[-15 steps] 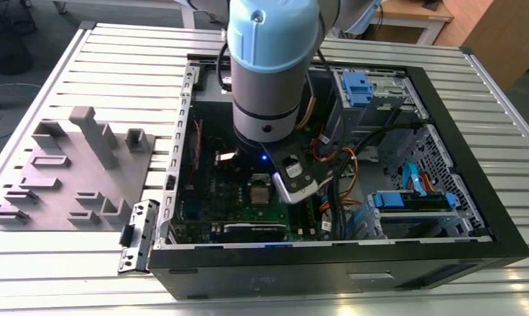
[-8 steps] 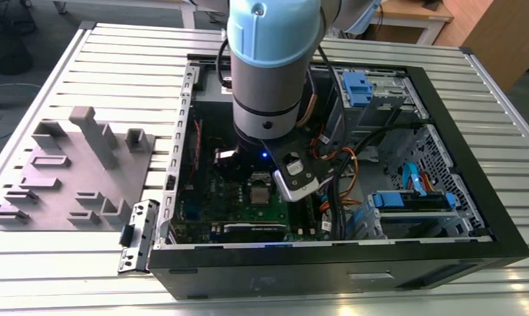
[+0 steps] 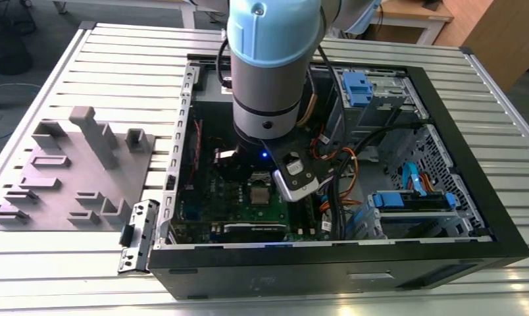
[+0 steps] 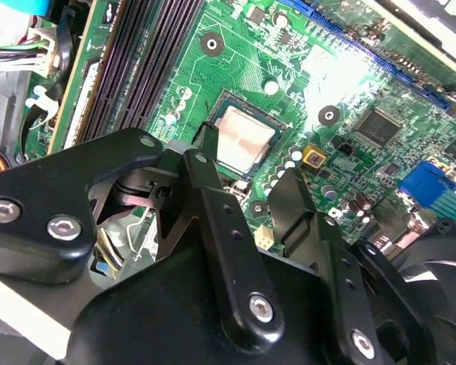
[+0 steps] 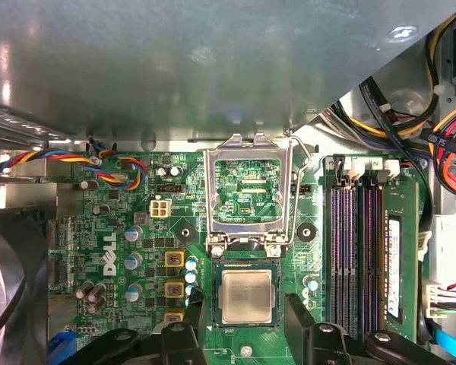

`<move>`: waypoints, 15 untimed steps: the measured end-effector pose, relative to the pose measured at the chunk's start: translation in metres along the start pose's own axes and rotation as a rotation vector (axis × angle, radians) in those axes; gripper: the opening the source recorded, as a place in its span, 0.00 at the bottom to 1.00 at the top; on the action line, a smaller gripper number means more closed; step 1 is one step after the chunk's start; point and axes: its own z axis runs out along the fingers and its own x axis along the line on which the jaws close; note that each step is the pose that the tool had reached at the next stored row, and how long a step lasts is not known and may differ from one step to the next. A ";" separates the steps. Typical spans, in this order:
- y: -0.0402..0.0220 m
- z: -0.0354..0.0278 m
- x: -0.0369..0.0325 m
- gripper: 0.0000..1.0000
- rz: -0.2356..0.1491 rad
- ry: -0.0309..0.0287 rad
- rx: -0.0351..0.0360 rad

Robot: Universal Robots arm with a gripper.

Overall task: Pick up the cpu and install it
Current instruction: 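Place the cpu into insertion slot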

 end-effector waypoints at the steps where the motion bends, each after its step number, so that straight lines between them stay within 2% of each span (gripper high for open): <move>1: 0.0000 0.0000 -0.0009 0.54 0.000 0.0001 0.0001; 4: 0.0000 0.0002 -0.0040 0.54 0.000 0.0000 -0.0001; 10: 0.0002 -0.0045 -0.0044 0.54 0.000 0.0000 -0.0010; 15: 0.0001 -0.0046 -0.0056 0.54 0.000 0.0000 -0.0011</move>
